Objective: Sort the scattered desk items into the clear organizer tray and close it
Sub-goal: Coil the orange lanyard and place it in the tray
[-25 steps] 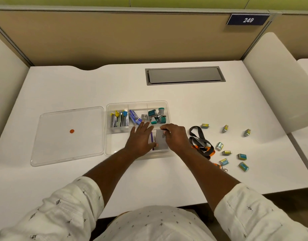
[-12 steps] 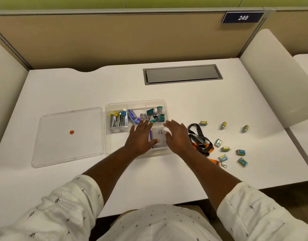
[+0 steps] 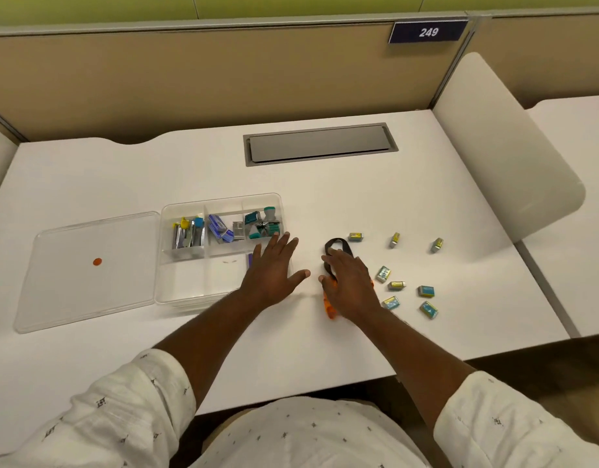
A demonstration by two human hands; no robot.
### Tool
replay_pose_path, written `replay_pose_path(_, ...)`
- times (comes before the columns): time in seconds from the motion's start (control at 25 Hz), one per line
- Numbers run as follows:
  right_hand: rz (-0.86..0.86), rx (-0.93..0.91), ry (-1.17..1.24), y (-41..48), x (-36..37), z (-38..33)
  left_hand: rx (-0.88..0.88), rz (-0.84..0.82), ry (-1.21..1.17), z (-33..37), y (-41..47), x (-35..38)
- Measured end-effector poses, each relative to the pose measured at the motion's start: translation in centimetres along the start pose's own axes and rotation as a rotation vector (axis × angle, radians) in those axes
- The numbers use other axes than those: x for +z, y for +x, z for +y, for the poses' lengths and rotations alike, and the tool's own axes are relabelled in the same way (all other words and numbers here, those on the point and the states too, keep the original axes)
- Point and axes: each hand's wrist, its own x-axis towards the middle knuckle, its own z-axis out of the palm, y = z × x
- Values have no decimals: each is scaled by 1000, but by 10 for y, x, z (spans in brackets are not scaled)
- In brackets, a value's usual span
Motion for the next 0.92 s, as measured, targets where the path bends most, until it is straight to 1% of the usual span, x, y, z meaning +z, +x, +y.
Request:
replay_pose_path(0.16, -29, 27, 1, -5, -21, 35, 68, 45, 7, 37, 1, 13)
replay_pose_path(0.28, -71, 50, -14, -8, -31, 64, 72, 97, -25, 61, -5, 24)
replay_pose_path(0.36, -94, 50, -32, -11, -35, 77, 64, 86, -39, 74, -8, 33)
replay_pose_path(0.44, -127, 51, -48, -12, -39, 82, 12, 32, -14, 84, -10, 43)
replay_pose_path(0.52, -149, 41, -31, -13, -41, 84, -102, -38, 10, 93, -12, 55)
replay_pose_path(0.6, -165, 6, -14, -12, -43, 86, -206, -73, 28, 100, -15, 69)
replay_pose_path(0.68, -209, -44, -5, -8, -43, 86, -247, -56, 49, 104, -18, 81)
replay_pose_path(0.76, -261, -96, -19, -1, -41, 87, -244, -8, 69, 107, -21, 88)
replay_pose_path(0.84, -320, -94, -57, 8, -37, 83, -230, 12, 96, 107, -21, 90)
replay_pose_path(0.92, -410, -130, -139, 14, -33, 83, -260, 30, 98, 109, -21, 94)
